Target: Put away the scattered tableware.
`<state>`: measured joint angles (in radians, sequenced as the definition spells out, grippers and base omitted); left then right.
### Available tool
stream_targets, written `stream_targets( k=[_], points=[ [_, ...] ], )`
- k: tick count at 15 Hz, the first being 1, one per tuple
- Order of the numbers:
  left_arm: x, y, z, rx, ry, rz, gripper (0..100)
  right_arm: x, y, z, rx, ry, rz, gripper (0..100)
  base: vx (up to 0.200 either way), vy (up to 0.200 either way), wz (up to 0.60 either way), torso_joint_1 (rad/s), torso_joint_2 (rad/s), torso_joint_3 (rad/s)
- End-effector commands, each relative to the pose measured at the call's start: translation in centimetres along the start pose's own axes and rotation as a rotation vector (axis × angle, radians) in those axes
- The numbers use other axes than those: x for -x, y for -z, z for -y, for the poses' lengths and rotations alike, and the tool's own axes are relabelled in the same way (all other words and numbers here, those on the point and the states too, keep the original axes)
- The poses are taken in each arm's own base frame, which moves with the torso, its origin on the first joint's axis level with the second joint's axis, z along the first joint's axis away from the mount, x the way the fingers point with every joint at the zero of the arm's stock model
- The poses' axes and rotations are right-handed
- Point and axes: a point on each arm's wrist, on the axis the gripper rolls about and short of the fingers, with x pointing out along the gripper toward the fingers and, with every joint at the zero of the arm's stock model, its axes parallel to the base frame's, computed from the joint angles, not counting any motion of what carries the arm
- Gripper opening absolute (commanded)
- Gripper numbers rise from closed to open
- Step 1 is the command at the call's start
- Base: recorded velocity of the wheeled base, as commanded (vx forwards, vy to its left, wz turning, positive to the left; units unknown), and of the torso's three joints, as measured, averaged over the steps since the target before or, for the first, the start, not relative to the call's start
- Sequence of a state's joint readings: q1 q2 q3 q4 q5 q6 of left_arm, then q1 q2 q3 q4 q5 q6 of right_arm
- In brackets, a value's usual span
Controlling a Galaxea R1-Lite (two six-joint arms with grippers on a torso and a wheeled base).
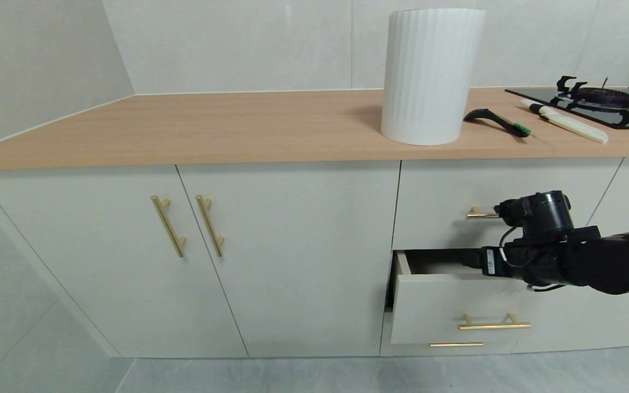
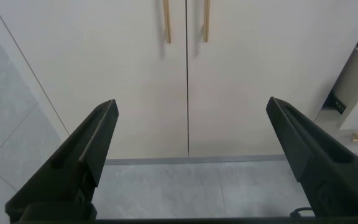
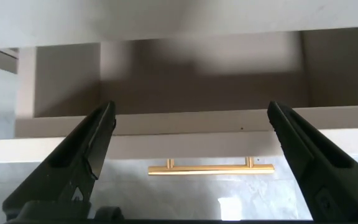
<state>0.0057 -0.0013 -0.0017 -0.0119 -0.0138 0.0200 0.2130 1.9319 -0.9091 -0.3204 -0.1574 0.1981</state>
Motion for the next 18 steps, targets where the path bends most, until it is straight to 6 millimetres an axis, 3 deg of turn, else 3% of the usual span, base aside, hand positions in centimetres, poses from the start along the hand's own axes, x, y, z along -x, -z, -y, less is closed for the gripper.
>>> stream_targets(
  k=[1,4,13,18],
  points=[
    [0.0,0.0,0.0,0.0,0.0,-0.001,100,-1.6,0.7,-0.1,0.001,0.024,-0.011,100,0.0,0.0,0.0,0.0,0.0,0.0],
    [0.0,0.0,0.0,0.0,0.0,-0.001,100,-2.7,1.2,-0.1,0.004,0.054,-0.008,100,0.0,0.0,0.0,0.0,0.0,0.0],
    [0.0,0.0,0.0,0.0,0.0,-0.001,100,-1.1,1.8,0.3,0.016,0.05,-0.02,100,0.0,0.0,0.0,0.0,0.0,0.0],
    [0.0,0.0,0.0,0.0,0.0,-0.001,100,1.7,3.0,0.9,0.029,0.048,-0.025,100,0.0,0.0,0.0,0.0,0.0,0.0]
  ],
)
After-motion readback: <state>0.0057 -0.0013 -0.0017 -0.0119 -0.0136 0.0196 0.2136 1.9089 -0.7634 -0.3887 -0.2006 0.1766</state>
